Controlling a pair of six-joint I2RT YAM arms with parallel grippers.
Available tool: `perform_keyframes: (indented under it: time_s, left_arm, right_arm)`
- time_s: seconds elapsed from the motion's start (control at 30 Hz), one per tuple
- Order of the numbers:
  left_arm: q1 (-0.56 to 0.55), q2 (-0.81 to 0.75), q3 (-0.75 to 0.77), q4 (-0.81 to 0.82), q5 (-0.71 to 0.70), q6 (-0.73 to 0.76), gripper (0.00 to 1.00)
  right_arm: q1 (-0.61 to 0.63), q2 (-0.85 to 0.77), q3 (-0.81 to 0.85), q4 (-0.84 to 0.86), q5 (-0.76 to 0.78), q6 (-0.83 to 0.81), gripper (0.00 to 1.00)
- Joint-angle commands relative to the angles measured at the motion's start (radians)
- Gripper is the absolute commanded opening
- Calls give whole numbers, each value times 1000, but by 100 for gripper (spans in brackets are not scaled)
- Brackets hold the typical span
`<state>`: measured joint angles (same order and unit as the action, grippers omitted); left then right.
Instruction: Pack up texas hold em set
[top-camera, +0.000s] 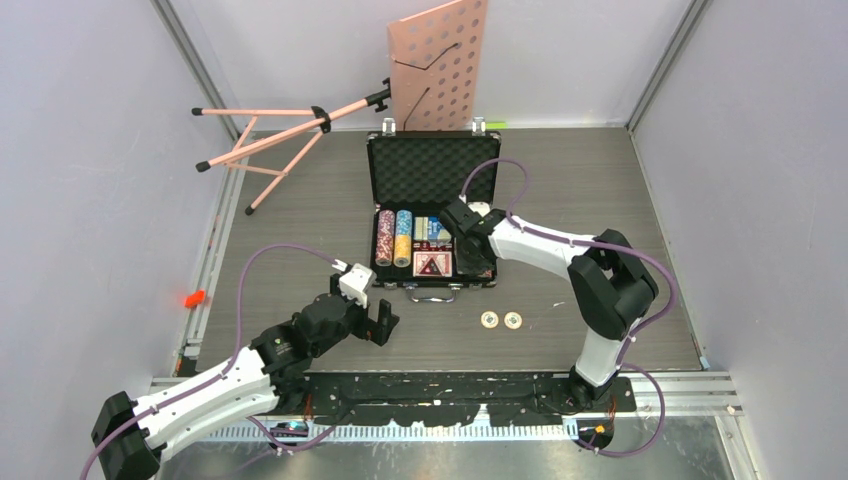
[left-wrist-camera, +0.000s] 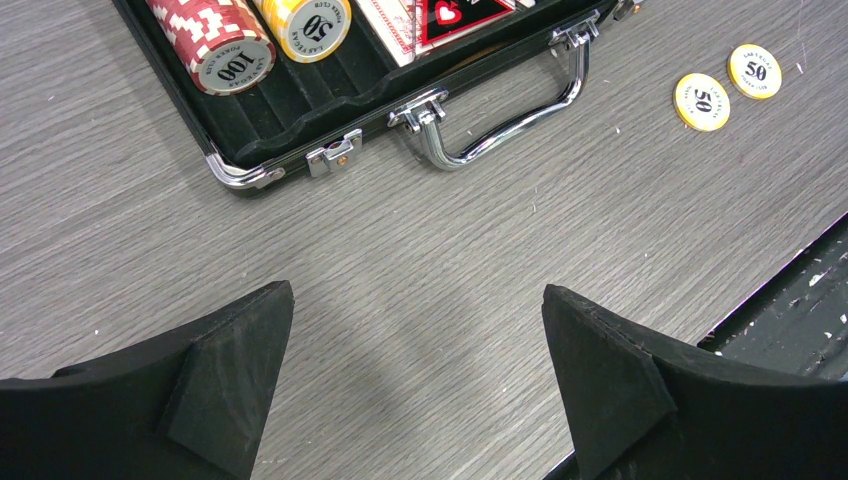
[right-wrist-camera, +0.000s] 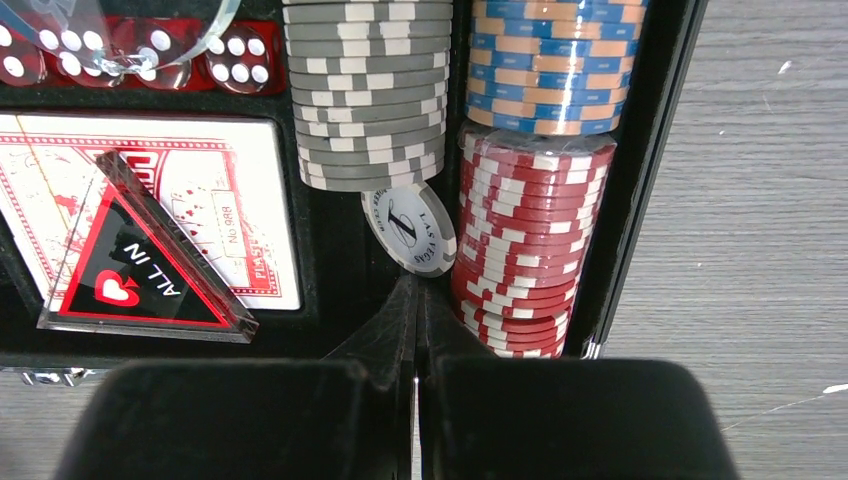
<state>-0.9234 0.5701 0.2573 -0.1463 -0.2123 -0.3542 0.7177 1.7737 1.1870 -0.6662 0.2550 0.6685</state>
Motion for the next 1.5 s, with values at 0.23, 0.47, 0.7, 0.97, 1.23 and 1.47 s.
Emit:
perform_keyframes:
  time_s: [0.23, 0.47, 0.7, 0.97, 1.23, 1.47]
  left_arm:
    - [-3, 3, 17, 47, -7, 15, 99]
    - [-3, 7, 17, 48, -9, 15, 99]
    - [-3, 12, 19, 49, -10, 15, 99]
    - [-3, 13, 20, 49, -10, 15, 99]
    - [-3, 11, 19, 48, -7, 17, 99]
    - [-3, 19, 22, 46, -17, 9, 99]
  right_arm:
    - [10, 22, 13, 43, 173, -147, 1]
    - [26, 37, 15, 66, 234, -204, 0]
    - [29, 38, 11, 104, 247, -230, 1]
    - [28, 54, 42, 104, 213, -225, 0]
    - [29, -72, 29, 28, 115, -203, 12]
    - [28, -186, 36, -38, 36, -165, 26]
